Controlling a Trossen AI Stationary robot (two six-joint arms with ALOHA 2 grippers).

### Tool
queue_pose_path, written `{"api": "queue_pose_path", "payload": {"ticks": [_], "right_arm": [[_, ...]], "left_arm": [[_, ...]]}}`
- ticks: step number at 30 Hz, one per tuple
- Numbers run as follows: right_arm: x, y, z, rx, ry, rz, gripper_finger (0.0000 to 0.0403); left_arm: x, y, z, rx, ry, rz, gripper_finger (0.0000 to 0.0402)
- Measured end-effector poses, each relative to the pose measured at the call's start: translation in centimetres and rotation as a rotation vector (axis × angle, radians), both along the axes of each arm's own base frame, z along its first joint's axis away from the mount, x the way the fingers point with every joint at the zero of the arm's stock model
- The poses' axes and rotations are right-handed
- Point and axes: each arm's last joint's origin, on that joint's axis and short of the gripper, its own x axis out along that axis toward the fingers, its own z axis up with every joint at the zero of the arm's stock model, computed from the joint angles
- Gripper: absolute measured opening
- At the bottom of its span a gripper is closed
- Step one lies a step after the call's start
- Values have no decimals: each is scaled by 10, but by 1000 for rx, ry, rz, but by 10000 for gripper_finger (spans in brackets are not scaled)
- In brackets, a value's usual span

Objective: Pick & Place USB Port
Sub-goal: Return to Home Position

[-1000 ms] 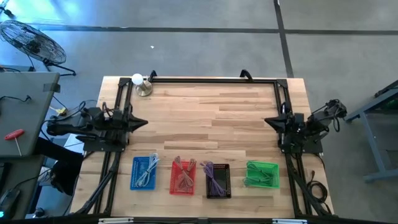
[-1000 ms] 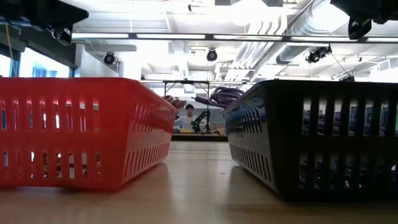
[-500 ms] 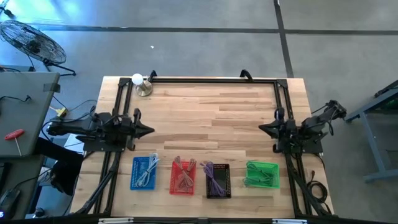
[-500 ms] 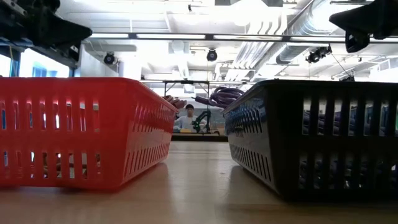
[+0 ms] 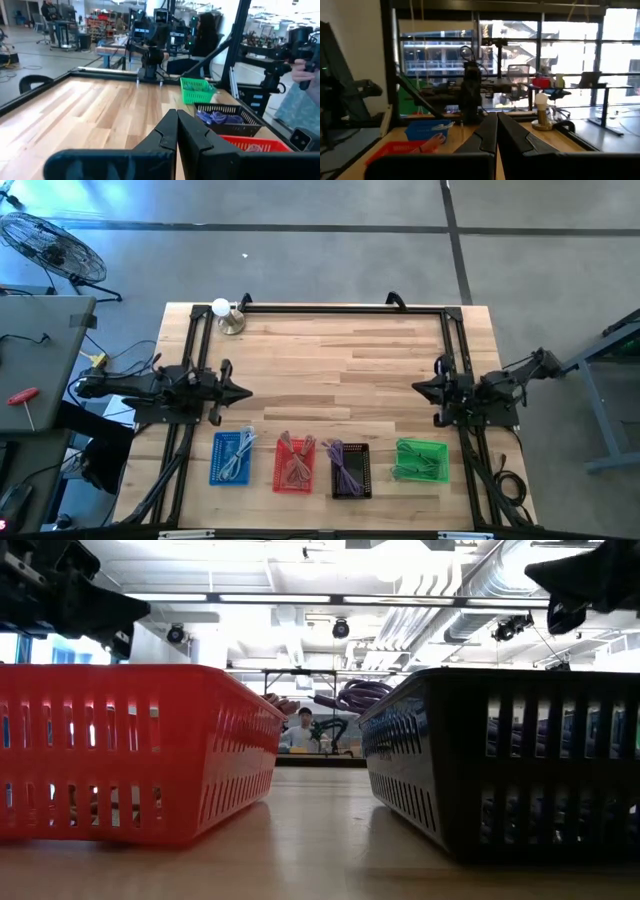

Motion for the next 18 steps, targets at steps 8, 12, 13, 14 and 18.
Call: {"api": "queue_pose_path", "payload": {"ticks": [8,12,13,14,18], "right_arm": [[6,-9,-10,18,11,-5,0],[8,-15,-10,20,4,-10,0],[8,-16,-10,22,4,-10,0],[9,-18,-11,24,7,-6,0],[9,-20,-12,17,20,2,0]], "left_arm": [[0,-1,0,-2,-1,-19,0],[0,-1,-1,-2,5,-19,0],[0,-1,-2,-1,11,-19,0],[0,-1,-2,-1,16,-20,0],[0,-1,-3,-4,25,-28,0]]}}
